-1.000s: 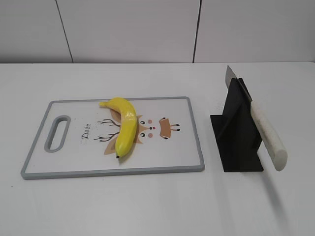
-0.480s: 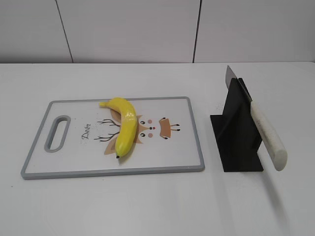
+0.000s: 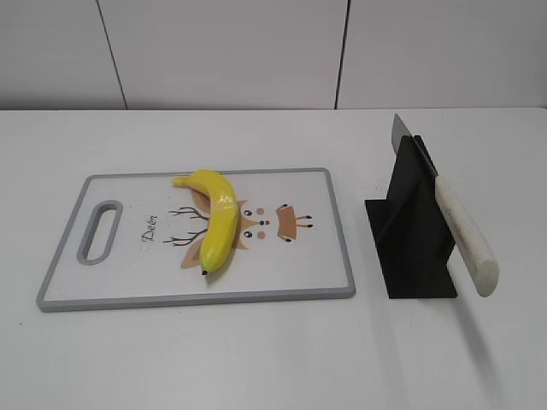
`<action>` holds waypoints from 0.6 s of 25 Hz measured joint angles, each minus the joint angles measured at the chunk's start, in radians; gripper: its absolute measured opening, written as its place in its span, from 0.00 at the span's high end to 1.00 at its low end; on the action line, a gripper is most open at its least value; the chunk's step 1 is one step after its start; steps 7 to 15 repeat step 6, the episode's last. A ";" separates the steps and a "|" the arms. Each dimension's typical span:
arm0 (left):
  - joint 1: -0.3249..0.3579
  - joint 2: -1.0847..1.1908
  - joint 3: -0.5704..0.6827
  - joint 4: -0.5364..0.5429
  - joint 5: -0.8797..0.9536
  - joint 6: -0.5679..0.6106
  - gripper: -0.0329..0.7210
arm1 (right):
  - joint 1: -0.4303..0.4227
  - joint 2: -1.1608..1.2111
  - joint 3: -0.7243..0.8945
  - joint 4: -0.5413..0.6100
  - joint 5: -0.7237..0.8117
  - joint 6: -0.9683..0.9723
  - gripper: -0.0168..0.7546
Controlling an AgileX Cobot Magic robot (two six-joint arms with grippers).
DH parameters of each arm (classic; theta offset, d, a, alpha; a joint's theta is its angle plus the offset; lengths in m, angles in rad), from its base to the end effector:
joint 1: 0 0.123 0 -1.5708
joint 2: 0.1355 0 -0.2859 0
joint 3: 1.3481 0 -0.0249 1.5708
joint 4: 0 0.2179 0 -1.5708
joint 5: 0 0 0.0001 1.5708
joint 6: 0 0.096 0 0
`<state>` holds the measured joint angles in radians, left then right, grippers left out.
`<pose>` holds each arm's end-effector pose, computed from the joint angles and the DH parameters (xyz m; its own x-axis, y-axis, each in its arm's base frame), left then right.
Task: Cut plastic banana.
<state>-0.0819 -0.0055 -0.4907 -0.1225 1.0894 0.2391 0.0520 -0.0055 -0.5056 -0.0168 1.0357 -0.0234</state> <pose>-0.0325 -0.0078 0.2548 -0.4405 0.2168 -0.8711 0.2600 0.9596 0.1074 -0.0304 -0.0030 0.2626 -0.4215 -0.0539 -0.9052 -0.0524 0.9980 -0.0351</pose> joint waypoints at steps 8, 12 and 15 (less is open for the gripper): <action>0.000 0.000 0.000 0.000 0.000 0.000 0.65 | 0.000 0.000 0.000 0.000 0.000 0.000 0.24; 0.000 0.000 0.000 0.000 0.000 0.000 0.65 | 0.000 0.000 0.000 0.000 0.000 0.000 0.24; 0.000 0.000 0.000 0.000 0.000 0.000 0.65 | 0.000 0.000 0.000 0.000 0.000 0.000 0.24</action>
